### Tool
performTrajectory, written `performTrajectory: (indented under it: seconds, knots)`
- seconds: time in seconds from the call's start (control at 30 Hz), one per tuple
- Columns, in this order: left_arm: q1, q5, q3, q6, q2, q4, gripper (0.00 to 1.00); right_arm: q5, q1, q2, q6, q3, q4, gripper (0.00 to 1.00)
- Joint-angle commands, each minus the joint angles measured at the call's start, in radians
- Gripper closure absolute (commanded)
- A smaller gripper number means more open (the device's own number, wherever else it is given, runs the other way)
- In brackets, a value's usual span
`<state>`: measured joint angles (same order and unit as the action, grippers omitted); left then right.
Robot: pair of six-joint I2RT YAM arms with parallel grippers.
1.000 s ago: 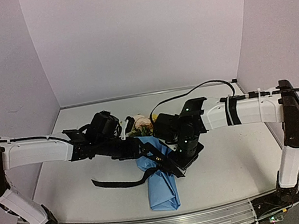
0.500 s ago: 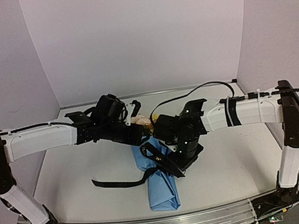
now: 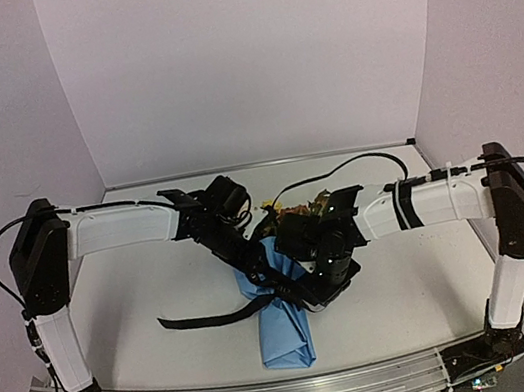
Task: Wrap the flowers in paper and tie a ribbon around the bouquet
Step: Tie the half-tied ribbon around the folded bouquet.
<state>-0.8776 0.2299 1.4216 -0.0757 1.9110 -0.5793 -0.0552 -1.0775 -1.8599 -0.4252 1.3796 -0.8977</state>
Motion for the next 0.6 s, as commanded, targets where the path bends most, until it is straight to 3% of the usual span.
performTrajectory:
  seconds: [0.0,0.2,0.57]
  knots:
    - [0.004,0.047,0.036,-0.003,-0.031,0.015,0.81,-0.029,0.004,0.049,-0.022,-0.004,0.026,1.0]
    - [0.005,0.055,-0.061,-0.055,-0.112,0.07,1.0,-0.029,0.006,0.047,-0.026,-0.009,0.028,1.0]
    - [0.005,0.025,-0.213,-0.142,-0.25,0.174,1.0,-0.032,0.013,0.044,-0.038,-0.02,0.028,1.0]
